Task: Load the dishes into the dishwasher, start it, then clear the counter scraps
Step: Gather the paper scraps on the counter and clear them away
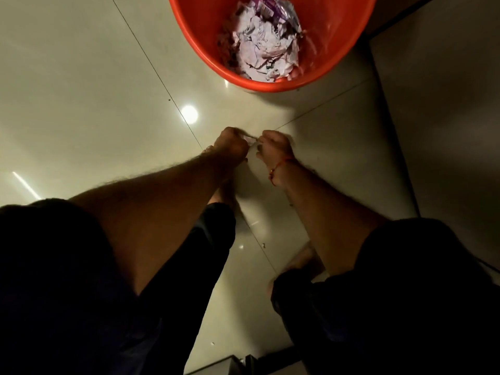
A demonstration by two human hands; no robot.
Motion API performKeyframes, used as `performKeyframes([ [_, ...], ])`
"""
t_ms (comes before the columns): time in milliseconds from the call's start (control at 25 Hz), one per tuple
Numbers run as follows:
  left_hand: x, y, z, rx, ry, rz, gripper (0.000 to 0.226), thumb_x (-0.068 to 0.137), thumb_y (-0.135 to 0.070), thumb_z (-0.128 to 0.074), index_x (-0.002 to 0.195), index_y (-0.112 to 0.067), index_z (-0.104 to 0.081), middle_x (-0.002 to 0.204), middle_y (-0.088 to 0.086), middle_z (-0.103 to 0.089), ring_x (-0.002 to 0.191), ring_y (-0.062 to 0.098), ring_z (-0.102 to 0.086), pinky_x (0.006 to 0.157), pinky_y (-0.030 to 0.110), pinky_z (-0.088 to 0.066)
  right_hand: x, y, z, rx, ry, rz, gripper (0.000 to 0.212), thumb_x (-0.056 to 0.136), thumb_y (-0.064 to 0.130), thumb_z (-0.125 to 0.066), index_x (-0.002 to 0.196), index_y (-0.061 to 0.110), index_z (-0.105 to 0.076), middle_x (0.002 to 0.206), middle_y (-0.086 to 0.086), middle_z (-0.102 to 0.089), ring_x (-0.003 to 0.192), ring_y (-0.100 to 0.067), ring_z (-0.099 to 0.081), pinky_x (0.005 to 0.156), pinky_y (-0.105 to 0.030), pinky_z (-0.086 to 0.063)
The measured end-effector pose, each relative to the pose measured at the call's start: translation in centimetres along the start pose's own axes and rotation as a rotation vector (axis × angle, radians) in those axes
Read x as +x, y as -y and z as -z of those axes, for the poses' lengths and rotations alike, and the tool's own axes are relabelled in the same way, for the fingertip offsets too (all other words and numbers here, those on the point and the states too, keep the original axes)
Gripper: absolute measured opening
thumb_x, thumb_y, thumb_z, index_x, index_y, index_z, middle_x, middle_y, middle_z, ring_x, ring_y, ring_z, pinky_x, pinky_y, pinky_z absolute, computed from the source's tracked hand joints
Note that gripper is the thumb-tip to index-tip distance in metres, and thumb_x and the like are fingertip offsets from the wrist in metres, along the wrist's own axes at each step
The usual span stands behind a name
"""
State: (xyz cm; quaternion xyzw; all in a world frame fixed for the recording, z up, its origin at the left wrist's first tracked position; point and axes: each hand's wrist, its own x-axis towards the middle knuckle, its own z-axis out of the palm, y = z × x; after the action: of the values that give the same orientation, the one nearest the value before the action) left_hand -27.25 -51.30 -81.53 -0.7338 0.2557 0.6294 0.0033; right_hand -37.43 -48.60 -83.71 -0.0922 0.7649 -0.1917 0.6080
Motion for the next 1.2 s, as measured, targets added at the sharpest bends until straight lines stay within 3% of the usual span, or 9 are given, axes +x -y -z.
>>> performKeyframes([
  [80,0.6,0.4,-0.7,-0.064,0.02,0.004,0.019,0.096,0.002,-0.055,0.107,-0.009,-0.066,0.1,0.012,-0.067,0.098,0.034,-0.068,0.092,0.049,-0.058,0.1,0.0,-0.7,0.086,0.048,-0.009,0.016,0.094,-0.007,-0.047,0.106,-0.015,-0.054,0.093,-0.01,-0.053,0.077,-0.022,-0.048,0.062,-0.034,-0.047],
  [160,0.5,0.6,-0.8,-0.108,0.015,0.008,0.036,0.096,0.009,-0.046,0.125,-0.005,-0.062,0.11,0.015,-0.068,0.104,0.037,-0.068,0.094,0.048,-0.058,-0.9,0.5,-1.0,0.201,0.08,-0.002,0.022,0.095,-0.01,-0.046,0.112,-0.001,-0.056,0.082,-0.01,-0.057,0.068,-0.022,-0.055,0.05,-0.024,-0.047],
  [240,-0.9,0.4,-0.1,-0.218,-0.006,-0.028,0.04,0.093,0.014,-0.04,0.12,-0.003,-0.065,0.106,0.015,-0.071,0.098,0.034,-0.07,0.079,0.036,-0.061,-2.4,1.0,-0.5,0.294,0.097,0.053,0.021,0.093,-0.01,-0.052,0.108,0.0,-0.062,0.083,-0.013,-0.063,0.077,-0.024,-0.06,0.06,-0.025,-0.051],
  [320,-3.6,-0.1,1.1,-0.333,-0.04,-0.091,0.04,0.091,0.014,-0.038,0.109,-0.004,-0.068,0.093,0.008,-0.073,0.086,0.025,-0.07,0.064,0.027,-0.056,-5.2,2.0,0.7,0.317,0.108,0.122,0.023,0.091,-0.012,-0.054,0.106,0.0,-0.066,0.101,-0.019,-0.069,0.092,-0.024,-0.066,0.079,-0.029,-0.055],
  [440,-10.3,-1.5,2.9,-0.441,-0.088,-0.208,0.036,0.096,0.009,-0.039,0.104,-0.007,-0.071,0.091,0.007,-0.072,0.081,0.023,-0.069,0.069,0.033,-0.058,-11.6,4.5,2.9,0.381,0.142,0.233,0.037,0.087,-0.022,-0.041,0.116,-0.009,-0.061,0.116,-0.029,-0.065,0.098,-0.035,-0.068,0.091,-0.039,-0.056],
  [640,-19.7,-5.8,4.7,-0.593,-0.099,-0.386,0.034,0.099,0.005,-0.041,0.102,-0.01,-0.072,0.088,0.003,-0.071,0.076,0.015,-0.07,0.068,0.029,-0.059,-20.1,10.8,5.3,0.496,0.206,0.361,0.041,0.086,-0.022,-0.038,0.115,-0.006,-0.062,0.106,-0.021,-0.068,0.084,-0.03,-0.071,0.079,-0.035,-0.058],
  [880,-22.1,-13.2,6.1,-0.766,-0.057,-0.223,0.026,0.102,0.001,-0.041,0.098,-0.014,-0.061,0.078,0.002,-0.074,0.071,0.018,-0.07,0.085,0.041,-0.058,-20.4,17.4,7.1,0.686,0.181,0.144,0.051,0.093,-0.02,-0.031,0.142,-0.006,-0.036,0.146,-0.025,-0.043,0.121,-0.044,-0.056,0.096,-0.045,-0.052],
  [1080,-24.7,-15.5,6.9,-0.71,-0.076,-0.186,0.027,0.101,-0.003,-0.045,0.125,-0.015,-0.051,0.105,0.012,-0.071,0.078,0.019,-0.071,0.084,0.039,-0.06,-22.6,19.1,9.3,0.66,0.134,0.134,0.045,0.093,-0.016,-0.035,0.135,-0.005,-0.045,0.132,-0.027,-0.056,0.088,-0.025,-0.072,0.075,-0.03,-0.06],
  [1200,-28.9,-16.0,7.0,-0.611,-0.078,-0.228,0.029,0.103,-0.013,-0.05,0.131,-0.017,-0.053,0.12,0.013,-0.069,0.093,0.022,-0.07,0.082,0.04,-0.059,-26.5,19.9,10.6,0.623,0.134,0.116,0.039,0.094,-0.009,-0.041,0.127,0.005,-0.055,0.124,-0.023,-0.062,0.088,-0.026,-0.071,0.073,-0.031,-0.059],
])
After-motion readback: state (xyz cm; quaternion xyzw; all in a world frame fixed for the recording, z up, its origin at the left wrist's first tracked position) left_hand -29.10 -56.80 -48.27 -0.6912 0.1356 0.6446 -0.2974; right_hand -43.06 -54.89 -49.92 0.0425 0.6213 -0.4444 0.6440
